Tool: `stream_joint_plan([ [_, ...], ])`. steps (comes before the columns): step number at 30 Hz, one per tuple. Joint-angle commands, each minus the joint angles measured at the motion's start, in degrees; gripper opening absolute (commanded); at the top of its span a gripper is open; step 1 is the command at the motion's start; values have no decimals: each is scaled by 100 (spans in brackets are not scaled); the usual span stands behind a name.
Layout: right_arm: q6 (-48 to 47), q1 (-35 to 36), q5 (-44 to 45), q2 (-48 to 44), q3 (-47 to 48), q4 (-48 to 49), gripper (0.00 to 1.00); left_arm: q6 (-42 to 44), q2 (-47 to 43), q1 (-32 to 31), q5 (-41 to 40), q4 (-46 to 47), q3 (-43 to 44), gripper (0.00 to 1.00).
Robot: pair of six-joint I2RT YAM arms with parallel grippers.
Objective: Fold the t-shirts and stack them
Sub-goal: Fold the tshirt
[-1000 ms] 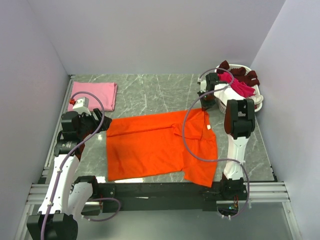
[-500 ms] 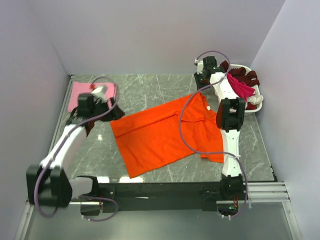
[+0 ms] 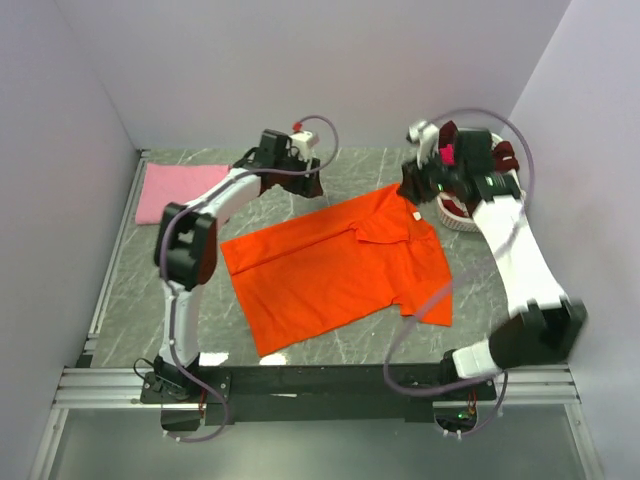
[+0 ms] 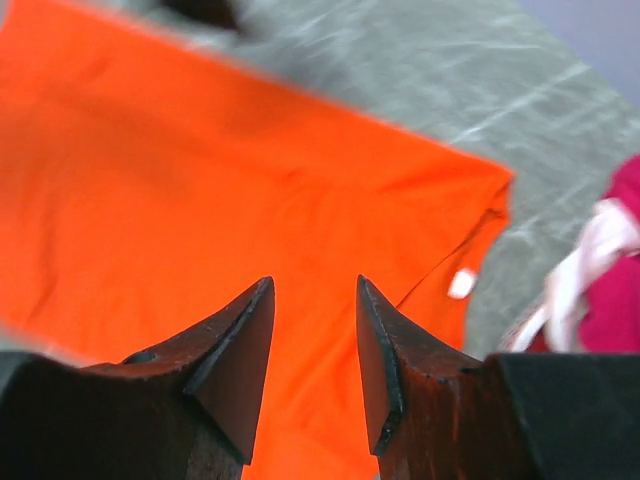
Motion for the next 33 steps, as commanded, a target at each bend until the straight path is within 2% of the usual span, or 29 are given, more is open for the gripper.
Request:
stream_joint_plan([
  [1, -1101, 2, -1084, -1045, -1251, -223, 46, 422, 765, -175, 292, -355, 1049, 68],
  [3, -1215, 2, -1128, -1529, -1979, -171, 46, 466, 1328, -281, 397, -443, 1627, 66],
  [6, -1339, -15, -1199, -2189, -2587, -180, 46, 466, 1934, -404, 459, -680, 2262, 64],
  [10, -1199, -42, -1488, -2690, -3090, -49, 46, 449, 2314, -466, 486, -628, 2493, 62],
  [14, -1119, -68, -1655, -2735, -3196, -22, 46, 440, 2463, -466, 486, -618, 2501, 58],
  [18, -1119, -103, -1665, -2665, -3205, -13, 46, 466, 2525, -466, 687, -882, 2467, 49],
  [22, -1119, -103, -1673, -2639, -3196, -22, 46, 730, 2534, -466, 697, -1058, 2317, 36],
  [24, -1119, -121, -1691, -2639, -3196, -39, 46, 748, 2543, -457, 478, -1093, 2247, 31],
  [27, -1128, -112, -1691, -2638, -3213, -31, 46, 730, 2517, -448, -13, -1067, 2185, 15],
  [31, -1224, -121, -1673, -2568, -3214, -109, 46, 563, 2289, -195, -419, -796, 1922, 1],
  [33, -1259, -112, -1656, -2542, -3222, -127, 46, 563, 2113, -80, -437, -716, 1729, 0],
])
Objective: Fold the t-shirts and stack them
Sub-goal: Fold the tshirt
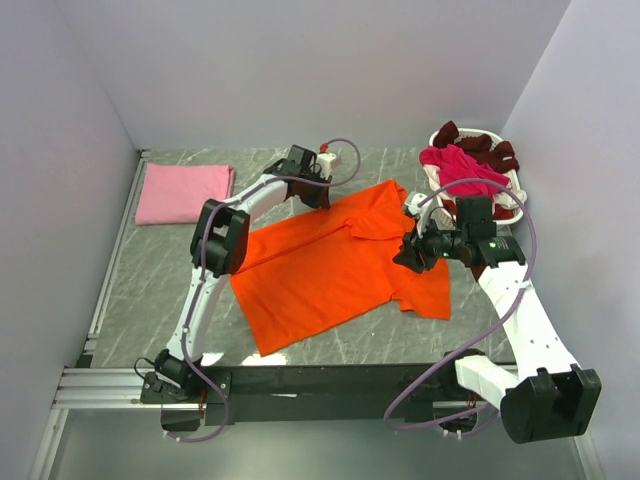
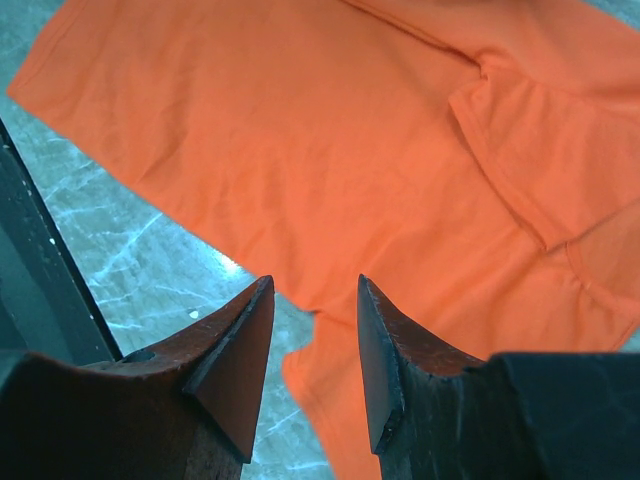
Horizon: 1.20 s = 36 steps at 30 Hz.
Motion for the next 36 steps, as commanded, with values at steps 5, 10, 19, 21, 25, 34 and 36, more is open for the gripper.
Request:
stream_joint_plan([
  [5, -130, -33, -73, 57, 23, 107, 46, 133, -205, 608, -733, -309, -64, 2],
  [10, -567, -33, 67, 259, 32, -147, 47, 19, -361, 732, -970, -328, 271, 42],
  [19, -4933, -497, 937, 918, 24, -1255, 51, -280, -3857, 723, -1708, 1604, -2766, 99],
  [21, -5892, -849, 868, 1313, 181, -1500, 52, -481, -4921, 723, -1577, 1790, -3786, 99],
  [25, -6562, -1430, 508, 2104, 892, -2403, 51, -1218, -6475, 627, -332, 1572, -5105, 98],
  [34, -6977, -2011, -135, 2439, 956, -2689, 50, -3668, -7701, -3027, -2997, -967, -6830, 75],
  [36, -6757, -2020, -170, 2439, 885, -2574, 50, -4110, -7649, -3520, -3491, -1616, -7006, 67],
])
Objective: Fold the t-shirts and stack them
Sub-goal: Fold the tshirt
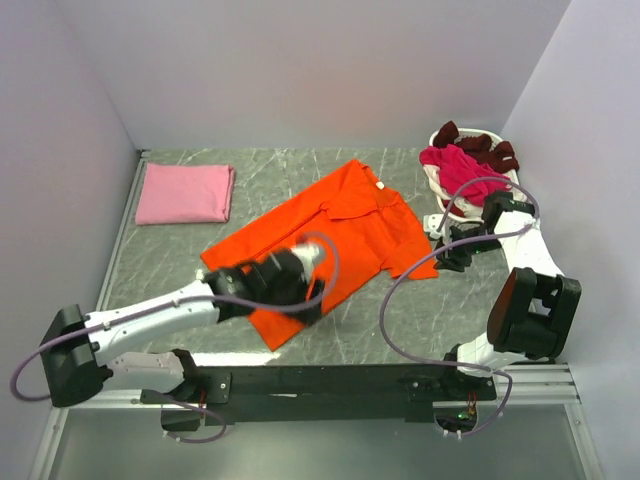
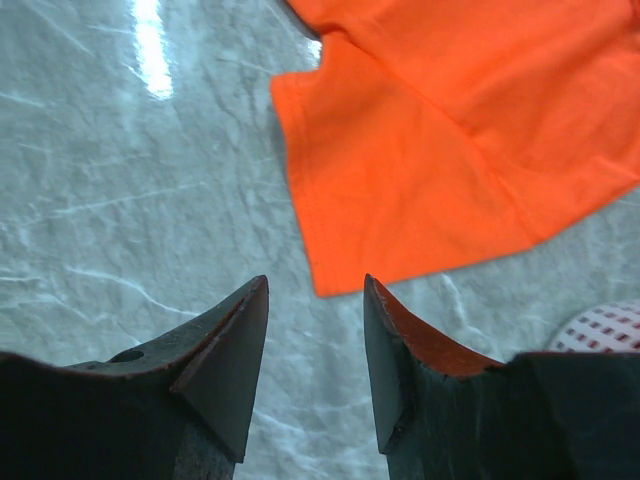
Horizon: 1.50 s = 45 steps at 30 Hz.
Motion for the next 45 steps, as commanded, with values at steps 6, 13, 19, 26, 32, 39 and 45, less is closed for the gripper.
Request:
stream_joint_plan([
  [6, 26, -114, -393, 20, -228, -183, 48, -2246, 609, -1897, -1915, -2312, -347, 57],
  [13, 52, -123, -437, -120, -492, -157, 47, -2413, 1452, -2004, -2389, -2243, -278, 48],
  [19, 61, -123, -419, -164, -545, -192, 47, -2274, 2059, -2013, -2795, -2287, -5, 47],
  [26, -70, -123, -279, -287, -658, -183, 47, -2255, 2421, -1995, -2856, -2137, -75, 41],
  [32, -667, -123, 493, -340, -940, 70, 46, -2405, 2483, -1995, -2927, -2234, -180, 2],
  [39, -1441, -123, 1329, -24, -800, 370, 46, -2554, 2141, -1995, -2593, -2190, -444, 0],
  [45, -1372, 175, 1478, 345, -825, 843, 45, -2607, 1780, -1995, -2321, -2137, -576, 0],
])
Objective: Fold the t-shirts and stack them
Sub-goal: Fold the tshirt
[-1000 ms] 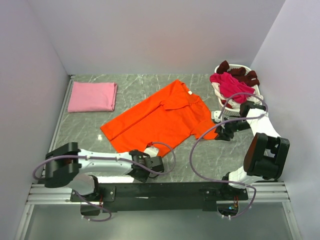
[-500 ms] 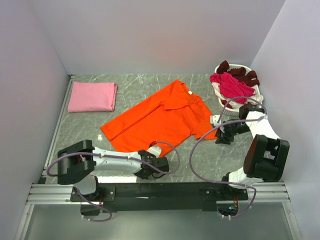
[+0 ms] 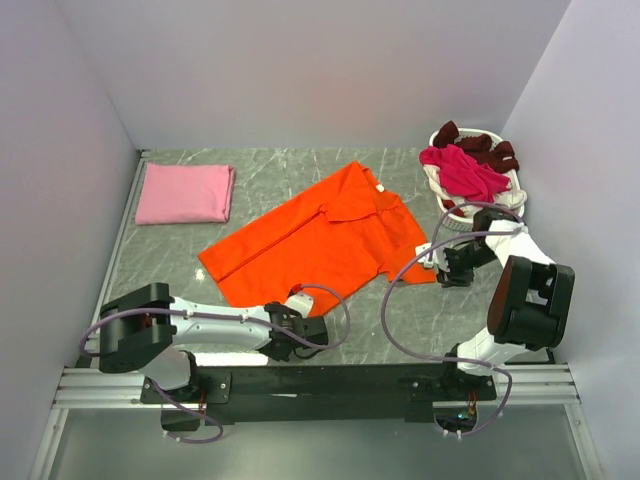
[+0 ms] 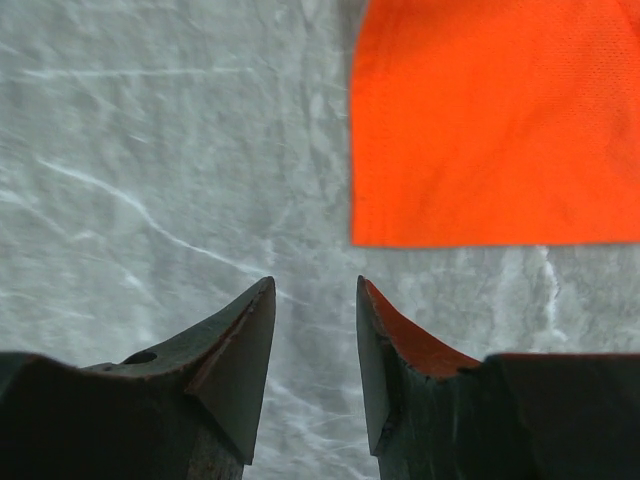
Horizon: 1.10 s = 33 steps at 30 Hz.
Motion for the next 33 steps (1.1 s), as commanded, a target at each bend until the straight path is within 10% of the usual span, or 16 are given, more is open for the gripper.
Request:
stream_joint_plan([
  [1, -216, 263, 268, 85, -45, 558, 45, -174, -231, -17, 379, 64, -121, 0],
  [19, 541, 1151, 1271, 481, -503, 1658, 44, -201, -644, 18, 449, 116, -341, 0],
  [22, 611, 1186, 1314, 455, -503, 1667, 34, -218, -732, 44, 440, 143, -403, 0],
  [25, 743, 1195, 1192, 358, -275, 1448, 3, -271, -864, 71, 467, 204, -508, 0],
  [33, 1743, 1318, 278, -108, 1245, 946, 0, -622, -1716, 448, 441, 248, -666, 0],
])
